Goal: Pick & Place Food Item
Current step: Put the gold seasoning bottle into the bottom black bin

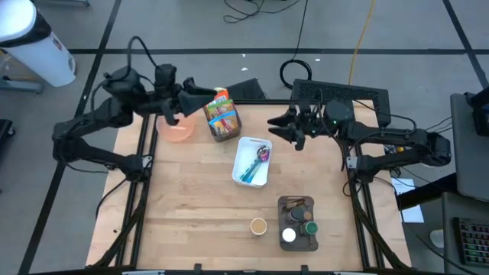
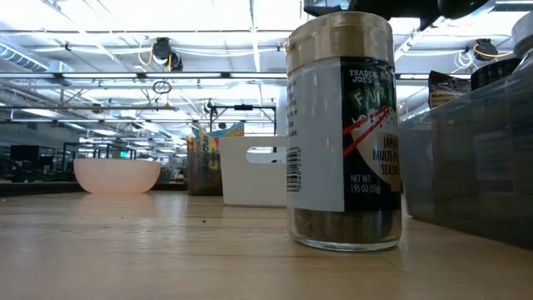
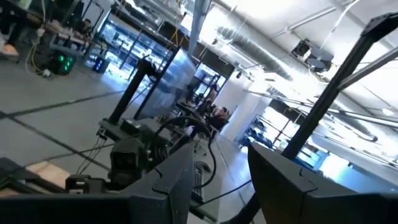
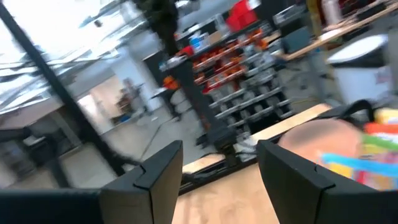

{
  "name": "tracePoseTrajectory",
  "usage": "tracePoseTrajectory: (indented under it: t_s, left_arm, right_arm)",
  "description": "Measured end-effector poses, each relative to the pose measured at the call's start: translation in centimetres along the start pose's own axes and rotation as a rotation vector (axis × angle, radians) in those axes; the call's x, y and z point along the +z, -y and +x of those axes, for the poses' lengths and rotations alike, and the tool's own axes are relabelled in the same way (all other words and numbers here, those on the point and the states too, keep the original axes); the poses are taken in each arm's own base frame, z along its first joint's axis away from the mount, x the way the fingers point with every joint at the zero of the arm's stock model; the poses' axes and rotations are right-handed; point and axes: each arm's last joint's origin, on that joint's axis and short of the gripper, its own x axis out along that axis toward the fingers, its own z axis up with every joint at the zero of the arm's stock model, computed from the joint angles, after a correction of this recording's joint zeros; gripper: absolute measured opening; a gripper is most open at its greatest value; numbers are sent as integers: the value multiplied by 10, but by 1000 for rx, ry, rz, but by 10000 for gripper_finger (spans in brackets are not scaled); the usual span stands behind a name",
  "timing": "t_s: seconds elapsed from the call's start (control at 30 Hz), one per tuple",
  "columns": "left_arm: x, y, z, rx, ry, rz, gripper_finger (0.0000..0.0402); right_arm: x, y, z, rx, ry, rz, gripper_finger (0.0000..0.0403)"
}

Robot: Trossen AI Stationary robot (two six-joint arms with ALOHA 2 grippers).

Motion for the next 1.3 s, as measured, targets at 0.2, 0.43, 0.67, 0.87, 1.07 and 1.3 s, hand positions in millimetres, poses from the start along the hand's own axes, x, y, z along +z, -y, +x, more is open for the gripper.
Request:
tracePoseTrajectory:
  t_s: [0.2,0.43,0.67,0.87,1.07,1.3]
  left_arm:
    - [-7,-8,12,15,-31,-31,161]
    - [-20,-25,32,82,-57,36,161]
    - [-52,-48,62,132,-181,-1,161]
    - [-85,-59,85,9,-364,-37,161]
    - [-107,-41,82,-100,-538,18,161]
    - [-127,-18,59,-9,-736,70,161]
  right_arm:
    - [-6,-11,2,122,-60,3,199]
    - [-6,-17,3,148,-50,-2,199]
    - [-4,-20,3,168,-19,-3,199]
    - [0,-26,3,213,17,116,199]
    - [-10,-51,7,269,7,217,199]
    - [-37,-97,8,219,43,175,199]
